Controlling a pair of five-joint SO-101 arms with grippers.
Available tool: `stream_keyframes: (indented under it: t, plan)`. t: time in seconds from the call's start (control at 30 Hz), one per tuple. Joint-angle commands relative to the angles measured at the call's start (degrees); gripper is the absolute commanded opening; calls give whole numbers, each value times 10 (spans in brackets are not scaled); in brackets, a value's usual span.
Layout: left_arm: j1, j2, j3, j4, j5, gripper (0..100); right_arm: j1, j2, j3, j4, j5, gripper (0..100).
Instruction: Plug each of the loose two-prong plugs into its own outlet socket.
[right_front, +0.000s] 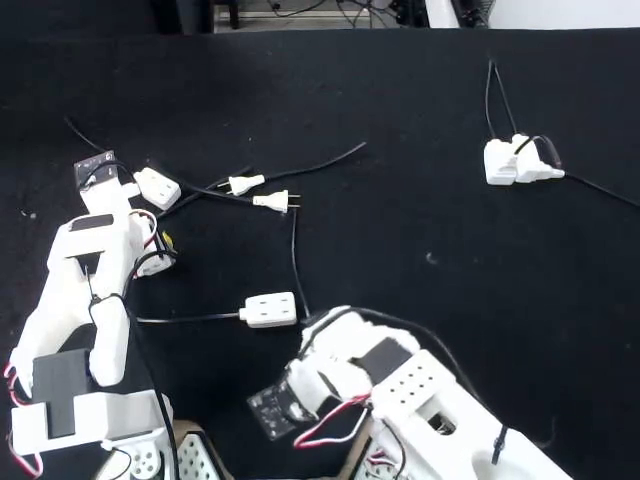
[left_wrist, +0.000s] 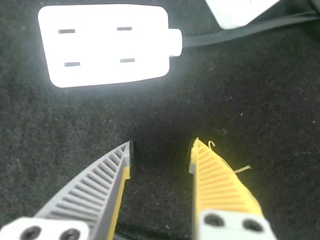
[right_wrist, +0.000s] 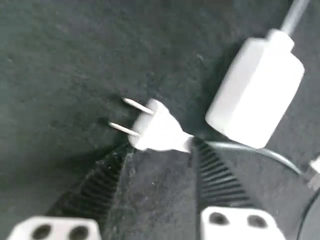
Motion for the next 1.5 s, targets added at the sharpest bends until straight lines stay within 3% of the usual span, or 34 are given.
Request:
stream_keyframes:
  t: [0.0,0.3,0.53,0.7,0.97,1.3,1.47]
  plan:
    - [-14,-25,-7,-7,-1,198,-15,-12,-2,7,3,248]
    - [-23,-27,-7,-7,-1,198,-44,-8,2,-7,6,245]
    - [-23,-27,-7,-6,-1,198,-48,-12,12,38,6,8]
    - [-23,-27,-7,-5,-1,198,-25,-13,-18,41,-2,10]
    - [-23,-27,-7,-4,-1,198,15,-13,-150,156,-190,10]
    - [-23,-27,-7,-5,-1,198,208,-13,-211,192,-313,10]
    - [-22,-27,-7,-6,-1,198,260,-13,-228,191,-385,11]
